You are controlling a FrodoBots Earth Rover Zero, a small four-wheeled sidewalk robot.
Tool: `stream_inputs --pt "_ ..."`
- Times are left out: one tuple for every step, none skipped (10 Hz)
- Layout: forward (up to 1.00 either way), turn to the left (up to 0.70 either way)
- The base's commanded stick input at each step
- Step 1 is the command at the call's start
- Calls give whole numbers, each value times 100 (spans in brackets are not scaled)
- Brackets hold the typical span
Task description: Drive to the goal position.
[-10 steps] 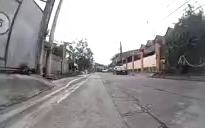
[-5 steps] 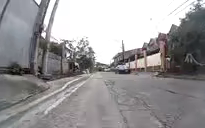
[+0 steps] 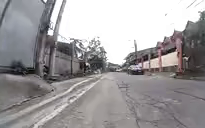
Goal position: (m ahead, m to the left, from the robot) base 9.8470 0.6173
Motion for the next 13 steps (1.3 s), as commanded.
stream_inputs --pt "100 0" --pt "100 0" --pt "100 0" --pt "100 0" --pt "100 0" --pt "100 0" --pt "100 0" --pt "100 -1" --pt "100 -7" --pt "100 -24" --pt "100 0" --pt "100 0" --pt "100 0"
